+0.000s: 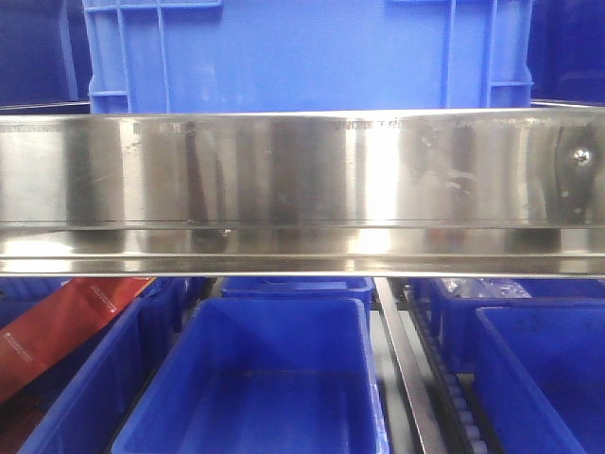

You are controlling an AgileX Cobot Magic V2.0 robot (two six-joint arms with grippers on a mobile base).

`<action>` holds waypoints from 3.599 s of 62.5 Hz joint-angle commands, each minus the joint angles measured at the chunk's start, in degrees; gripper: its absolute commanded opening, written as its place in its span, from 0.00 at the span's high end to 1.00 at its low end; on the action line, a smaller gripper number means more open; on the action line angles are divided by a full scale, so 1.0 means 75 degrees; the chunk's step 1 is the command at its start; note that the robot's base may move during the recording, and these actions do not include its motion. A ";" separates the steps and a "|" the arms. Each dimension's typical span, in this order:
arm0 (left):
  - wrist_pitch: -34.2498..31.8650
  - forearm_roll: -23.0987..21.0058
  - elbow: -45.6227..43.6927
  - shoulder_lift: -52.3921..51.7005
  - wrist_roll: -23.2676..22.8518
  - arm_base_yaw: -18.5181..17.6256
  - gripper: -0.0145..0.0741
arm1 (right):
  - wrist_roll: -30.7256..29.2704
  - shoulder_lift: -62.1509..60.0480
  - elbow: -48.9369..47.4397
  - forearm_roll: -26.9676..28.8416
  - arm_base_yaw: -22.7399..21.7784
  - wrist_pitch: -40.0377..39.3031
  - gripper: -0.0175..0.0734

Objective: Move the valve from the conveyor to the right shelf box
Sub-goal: 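Withdraw both open grippers back out of the blue bin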

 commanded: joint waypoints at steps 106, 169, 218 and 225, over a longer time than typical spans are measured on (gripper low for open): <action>-0.0201 -0.0038 0.0989 -0.2672 -0.0011 -0.0059 0.96 | 0.1018 -0.4811 0.5196 -0.1501 -0.3473 -0.2158 0.99; -0.0201 -0.0038 0.0989 -0.2672 -0.0011 -0.0059 0.96 | 0.1018 -0.4884 0.5196 -0.1488 -0.3546 -0.1782 0.99; -0.0877 0.1979 0.3167 -0.4060 -0.0519 0.3048 0.96 | 0.1018 -0.4884 0.5196 -0.1488 -0.3546 -0.1782 0.99; -0.0821 0.2313 0.3691 -0.4475 -0.1089 0.3055 0.96 | 0.1018 -0.4884 0.5196 -0.1488 -0.3546 -0.1782 0.99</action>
